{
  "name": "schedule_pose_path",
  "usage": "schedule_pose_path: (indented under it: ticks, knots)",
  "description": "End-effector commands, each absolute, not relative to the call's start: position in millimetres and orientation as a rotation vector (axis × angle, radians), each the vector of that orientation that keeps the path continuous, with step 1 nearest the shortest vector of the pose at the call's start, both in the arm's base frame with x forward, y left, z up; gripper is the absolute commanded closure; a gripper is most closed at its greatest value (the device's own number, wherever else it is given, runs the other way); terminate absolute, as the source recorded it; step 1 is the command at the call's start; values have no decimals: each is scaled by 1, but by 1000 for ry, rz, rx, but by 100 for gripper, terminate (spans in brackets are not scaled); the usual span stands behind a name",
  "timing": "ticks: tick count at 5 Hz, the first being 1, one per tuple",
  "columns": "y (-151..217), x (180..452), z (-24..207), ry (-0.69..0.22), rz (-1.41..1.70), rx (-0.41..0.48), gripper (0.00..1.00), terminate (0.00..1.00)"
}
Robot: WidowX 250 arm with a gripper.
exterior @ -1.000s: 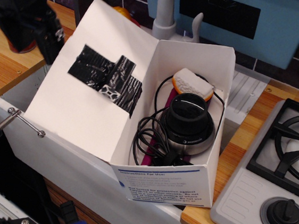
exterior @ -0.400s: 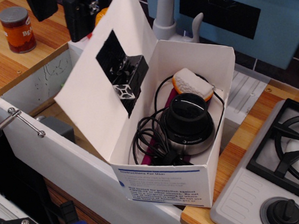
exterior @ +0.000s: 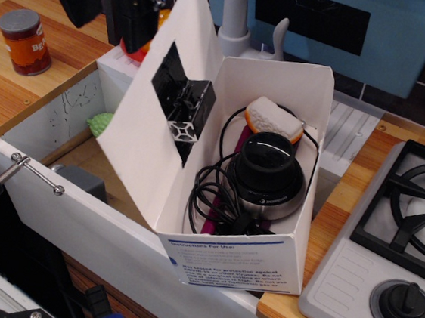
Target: Close white1fbox flap
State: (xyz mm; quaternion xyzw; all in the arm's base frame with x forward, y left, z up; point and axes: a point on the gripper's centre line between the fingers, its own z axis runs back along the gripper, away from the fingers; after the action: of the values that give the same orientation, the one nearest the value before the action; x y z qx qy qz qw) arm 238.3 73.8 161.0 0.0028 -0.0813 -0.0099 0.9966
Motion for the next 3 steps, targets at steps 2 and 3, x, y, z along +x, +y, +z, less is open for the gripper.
schedule_pose_path:
  ticks: [2, 3]
  knots:
    - [41, 276, 158, -265, 11, -28, 0, 0]
    - [21, 289, 152, -253, 43, -15, 0, 0]
